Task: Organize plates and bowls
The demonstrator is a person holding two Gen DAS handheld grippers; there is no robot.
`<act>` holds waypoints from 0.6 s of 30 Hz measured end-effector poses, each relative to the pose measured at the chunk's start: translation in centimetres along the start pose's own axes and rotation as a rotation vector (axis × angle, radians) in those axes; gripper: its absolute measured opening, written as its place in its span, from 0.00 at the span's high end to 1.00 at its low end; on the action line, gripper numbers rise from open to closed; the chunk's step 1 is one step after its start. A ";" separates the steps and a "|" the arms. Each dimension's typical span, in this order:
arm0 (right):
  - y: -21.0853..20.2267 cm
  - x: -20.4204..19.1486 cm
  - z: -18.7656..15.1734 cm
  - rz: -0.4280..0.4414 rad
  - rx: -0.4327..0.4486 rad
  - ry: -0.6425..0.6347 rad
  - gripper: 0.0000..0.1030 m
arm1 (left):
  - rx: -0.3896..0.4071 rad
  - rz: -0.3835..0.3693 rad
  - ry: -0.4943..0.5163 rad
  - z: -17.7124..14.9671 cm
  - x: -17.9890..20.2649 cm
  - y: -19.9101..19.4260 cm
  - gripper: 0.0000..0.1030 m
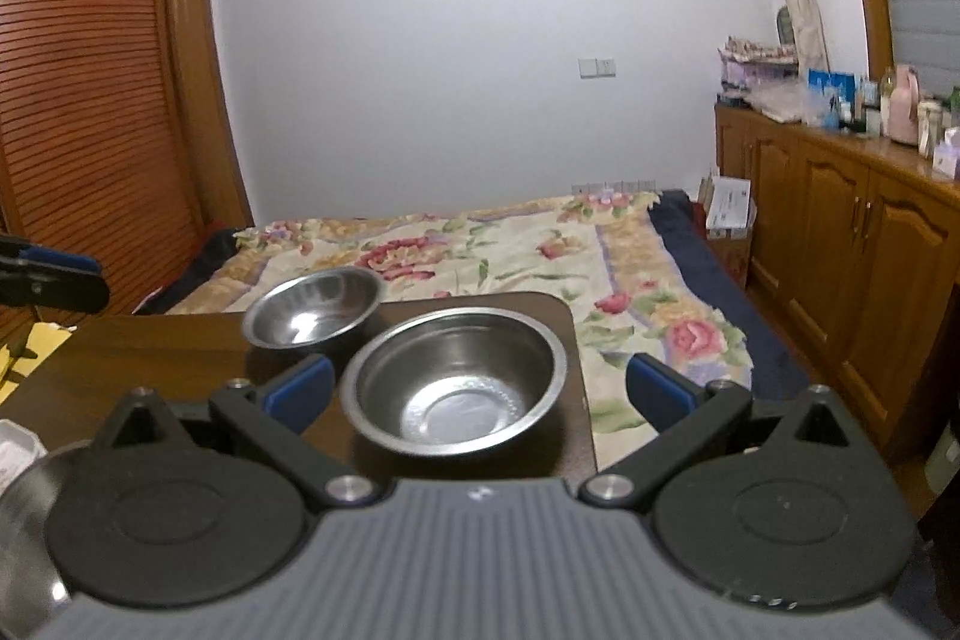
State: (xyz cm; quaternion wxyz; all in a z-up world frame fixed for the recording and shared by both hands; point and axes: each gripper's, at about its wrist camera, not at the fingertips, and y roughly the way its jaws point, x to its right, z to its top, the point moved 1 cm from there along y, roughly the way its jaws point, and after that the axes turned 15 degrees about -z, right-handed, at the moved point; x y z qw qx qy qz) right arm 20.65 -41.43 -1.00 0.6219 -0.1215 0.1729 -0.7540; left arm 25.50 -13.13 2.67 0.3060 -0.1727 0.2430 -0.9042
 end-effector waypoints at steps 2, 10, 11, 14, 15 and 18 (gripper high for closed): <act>1.2 0.4 0.0 0.020 -0.025 0.026 0.00 | -0.023 -0.013 0.004 0.5 -0.2 1.3 0.31; 3.7 1.4 -0.5 0.046 -0.085 0.067 0.00 | -0.138 -0.078 0.007 1.2 -1.1 7.0 0.37; 3.8 1.4 -0.6 0.051 -0.092 0.069 0.00 | -0.148 -0.087 0.007 1.2 -1.1 7.5 0.37; 4.0 1.3 -0.7 0.073 -0.108 0.077 0.06 | -0.176 -0.114 0.000 1.2 -1.3 9.0 0.37; 4.0 1.3 -0.7 0.084 -0.112 0.084 0.10 | -0.186 -0.120 -0.003 1.2 -1.4 9.5 0.38; 4.3 1.2 -0.6 0.121 -0.132 0.100 0.14 | -0.217 -0.126 -0.005 1.3 -1.5 10.7 0.44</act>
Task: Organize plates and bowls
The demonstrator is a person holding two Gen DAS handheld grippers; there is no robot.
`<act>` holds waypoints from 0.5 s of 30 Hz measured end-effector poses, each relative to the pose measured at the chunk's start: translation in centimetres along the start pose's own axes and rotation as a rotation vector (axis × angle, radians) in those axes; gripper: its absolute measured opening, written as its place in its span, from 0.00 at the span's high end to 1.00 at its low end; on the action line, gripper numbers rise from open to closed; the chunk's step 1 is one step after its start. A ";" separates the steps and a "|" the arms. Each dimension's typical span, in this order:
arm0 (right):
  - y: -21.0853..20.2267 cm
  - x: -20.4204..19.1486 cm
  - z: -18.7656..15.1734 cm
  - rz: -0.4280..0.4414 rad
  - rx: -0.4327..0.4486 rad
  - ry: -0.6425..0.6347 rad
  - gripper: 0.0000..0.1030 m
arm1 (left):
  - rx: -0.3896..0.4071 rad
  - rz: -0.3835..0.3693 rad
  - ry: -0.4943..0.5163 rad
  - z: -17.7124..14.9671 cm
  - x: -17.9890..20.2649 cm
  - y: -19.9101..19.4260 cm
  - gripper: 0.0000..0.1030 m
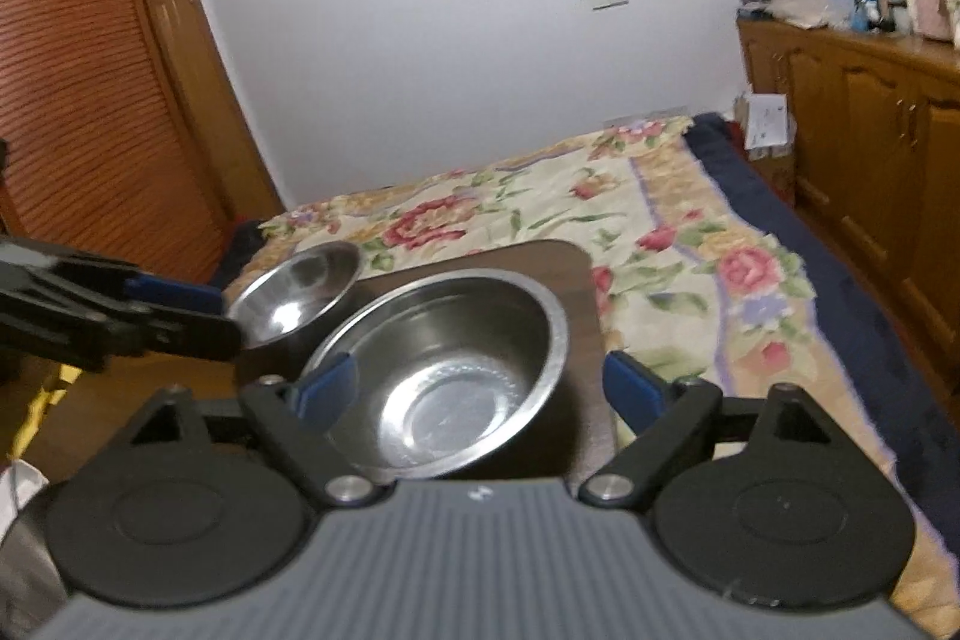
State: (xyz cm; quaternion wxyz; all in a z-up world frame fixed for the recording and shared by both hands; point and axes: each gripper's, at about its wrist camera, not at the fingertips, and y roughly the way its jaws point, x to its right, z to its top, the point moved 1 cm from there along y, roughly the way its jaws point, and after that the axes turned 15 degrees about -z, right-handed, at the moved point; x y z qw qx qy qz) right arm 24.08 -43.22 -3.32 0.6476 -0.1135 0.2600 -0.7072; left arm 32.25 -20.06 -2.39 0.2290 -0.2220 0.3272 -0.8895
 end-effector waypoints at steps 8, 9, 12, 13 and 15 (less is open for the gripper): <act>0.4 -0.6 0.1 -0.017 -0.013 -0.026 0.19 | -0.047 -0.020 -0.043 0.8 -0.9 2.2 0.51; 0.6 -0.5 0.2 -0.018 -0.015 -0.027 0.19 | -0.052 -0.022 -0.046 0.8 -0.9 2.4 0.52; 0.6 -0.5 0.3 -0.019 -0.022 -0.024 0.22 | -0.060 -0.030 -0.058 0.8 -1.0 2.9 0.56; 0.6 -0.5 0.3 -0.018 -0.026 -0.021 0.23 | -0.064 -0.033 -0.062 0.8 -1.1 3.1 0.57; 0.7 -0.4 0.1 -0.012 -0.032 -0.019 0.25 | -0.072 -0.040 -0.068 0.9 -1.1 3.4 0.61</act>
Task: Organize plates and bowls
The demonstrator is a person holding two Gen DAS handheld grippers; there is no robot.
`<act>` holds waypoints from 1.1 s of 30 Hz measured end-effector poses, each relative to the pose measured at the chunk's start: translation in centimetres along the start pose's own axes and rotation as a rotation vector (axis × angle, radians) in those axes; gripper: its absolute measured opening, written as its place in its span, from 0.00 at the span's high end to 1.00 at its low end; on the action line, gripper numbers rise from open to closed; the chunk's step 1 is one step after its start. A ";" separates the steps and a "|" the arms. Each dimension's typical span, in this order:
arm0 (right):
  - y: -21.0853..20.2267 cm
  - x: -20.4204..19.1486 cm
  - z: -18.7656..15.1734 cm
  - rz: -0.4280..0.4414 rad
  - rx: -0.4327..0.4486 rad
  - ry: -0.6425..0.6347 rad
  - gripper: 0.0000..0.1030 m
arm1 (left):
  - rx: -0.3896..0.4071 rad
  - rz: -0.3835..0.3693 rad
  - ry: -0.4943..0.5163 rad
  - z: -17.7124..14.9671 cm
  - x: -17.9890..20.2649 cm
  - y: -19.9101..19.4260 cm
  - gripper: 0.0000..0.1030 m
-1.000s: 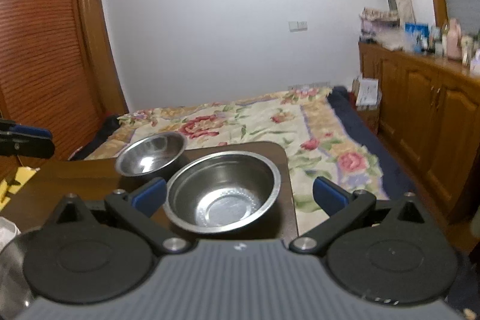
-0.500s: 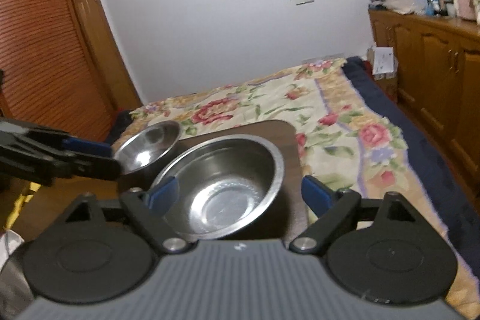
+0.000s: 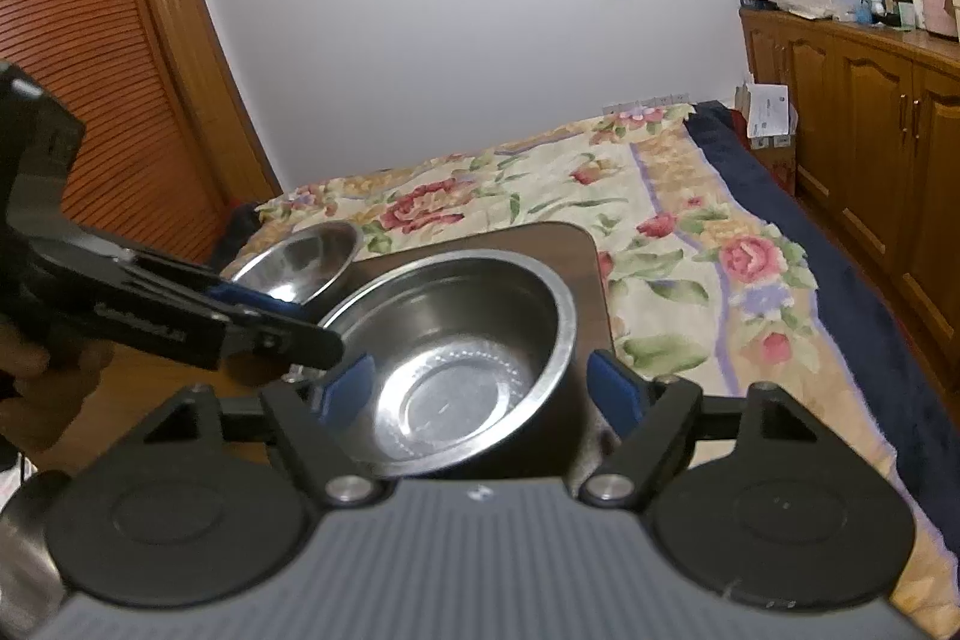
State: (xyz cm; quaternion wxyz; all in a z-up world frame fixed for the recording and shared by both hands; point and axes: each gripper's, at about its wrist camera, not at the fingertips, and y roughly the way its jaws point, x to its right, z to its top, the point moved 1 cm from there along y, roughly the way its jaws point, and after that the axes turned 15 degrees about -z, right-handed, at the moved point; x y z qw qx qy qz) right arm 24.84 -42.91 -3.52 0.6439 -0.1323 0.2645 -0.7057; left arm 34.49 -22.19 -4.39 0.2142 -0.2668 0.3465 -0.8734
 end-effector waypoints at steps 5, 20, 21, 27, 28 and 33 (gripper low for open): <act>0.0 0.1 0.0 0.004 -0.011 0.002 0.35 | -0.011 -0.006 -0.021 0.1 -0.4 0.7 0.66; 0.4 0.7 0.0 0.033 -0.062 0.072 0.73 | 0.031 0.012 0.029 0.6 1.1 -2.4 0.82; 0.2 0.6 0.1 0.035 -0.060 0.075 0.73 | 0.042 0.015 0.039 0.6 1.3 -2.8 0.83; -1.2 0.0 0.9 0.040 -0.033 0.074 0.77 | 0.091 0.017 0.056 0.5 1.9 -4.9 0.85; -1.4 -0.1 1.0 0.037 -0.027 0.070 0.78 | 0.097 0.016 0.057 0.4 2.0 -5.2 0.85; -2.5 -0.8 1.5 0.026 -0.001 0.051 0.80 | 0.119 0.011 0.074 -0.1 2.6 -6.5 0.85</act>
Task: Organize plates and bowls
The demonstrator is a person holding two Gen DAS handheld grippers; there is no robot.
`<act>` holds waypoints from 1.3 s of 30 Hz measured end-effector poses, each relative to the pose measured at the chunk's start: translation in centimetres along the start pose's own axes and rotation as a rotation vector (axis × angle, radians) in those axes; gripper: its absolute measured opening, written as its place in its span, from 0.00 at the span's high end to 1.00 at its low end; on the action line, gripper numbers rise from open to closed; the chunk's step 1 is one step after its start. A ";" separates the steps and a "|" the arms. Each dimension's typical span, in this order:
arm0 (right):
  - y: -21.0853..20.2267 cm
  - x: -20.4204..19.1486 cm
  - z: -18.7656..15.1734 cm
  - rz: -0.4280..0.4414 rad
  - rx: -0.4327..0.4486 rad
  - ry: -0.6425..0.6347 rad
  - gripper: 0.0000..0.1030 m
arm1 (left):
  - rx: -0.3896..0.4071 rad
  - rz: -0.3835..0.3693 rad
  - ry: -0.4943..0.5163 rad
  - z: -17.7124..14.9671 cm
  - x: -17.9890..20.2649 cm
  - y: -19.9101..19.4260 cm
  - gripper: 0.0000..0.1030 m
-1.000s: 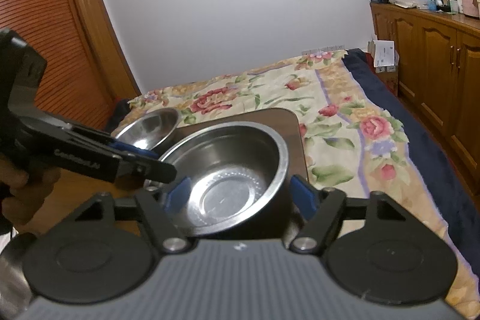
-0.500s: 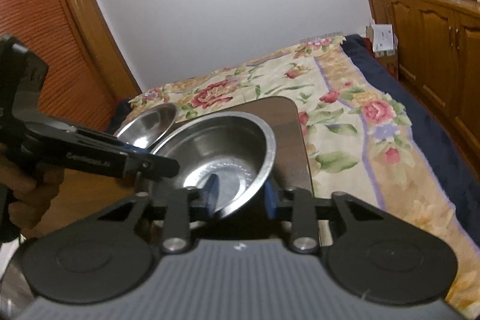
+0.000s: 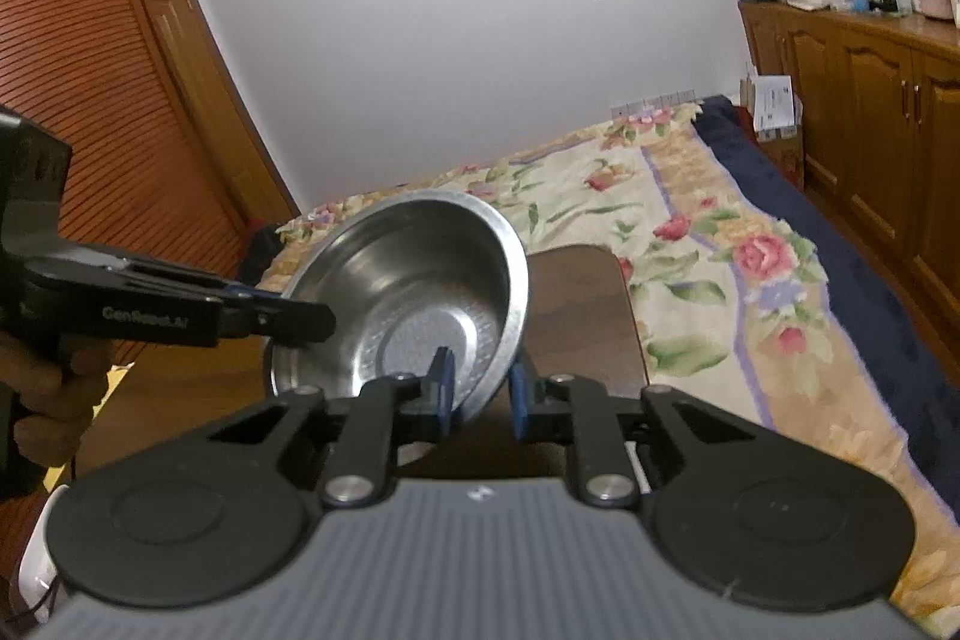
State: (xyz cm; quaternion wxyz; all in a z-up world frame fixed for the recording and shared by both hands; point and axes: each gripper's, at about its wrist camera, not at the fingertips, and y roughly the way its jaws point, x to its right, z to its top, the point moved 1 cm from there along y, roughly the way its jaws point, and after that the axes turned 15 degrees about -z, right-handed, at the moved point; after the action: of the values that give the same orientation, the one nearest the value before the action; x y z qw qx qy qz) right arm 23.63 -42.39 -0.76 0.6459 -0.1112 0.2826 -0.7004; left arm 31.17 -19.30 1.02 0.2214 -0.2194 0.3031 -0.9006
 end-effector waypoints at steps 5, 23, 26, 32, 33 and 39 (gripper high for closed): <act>-0.8 -0.4 0.2 -0.011 0.016 -0.009 0.80 | 0.018 0.000 0.006 -0.2 0.6 -1.1 0.84; -4.8 -2.8 1.0 -0.013 0.096 -0.054 0.82 | 0.102 0.010 0.041 -2.6 3.1 -7.5 0.84; -5.5 -3.3 0.8 -0.008 0.106 -0.066 0.82 | 0.113 0.015 0.042 -3.4 3.5 -8.5 0.84; -6.4 -4.6 0.3 0.000 0.116 -0.087 0.82 | 0.128 0.024 0.032 -5.1 3.4 -10.3 0.84; -6.5 -4.8 0.2 0.002 0.116 -0.091 0.82 | 0.130 0.026 0.030 -5.5 3.5 -10.6 0.84; -7.1 -6.3 -0.7 0.017 0.108 -0.108 0.82 | 0.139 0.026 0.005 -8.0 3.4 -12.2 0.84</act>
State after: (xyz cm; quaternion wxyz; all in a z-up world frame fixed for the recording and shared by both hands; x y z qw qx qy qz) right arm 18.14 -36.07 3.85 0.6713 -0.1113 0.2099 -0.7020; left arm 20.99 -8.75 4.01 0.2469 -0.1971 0.2433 -0.9171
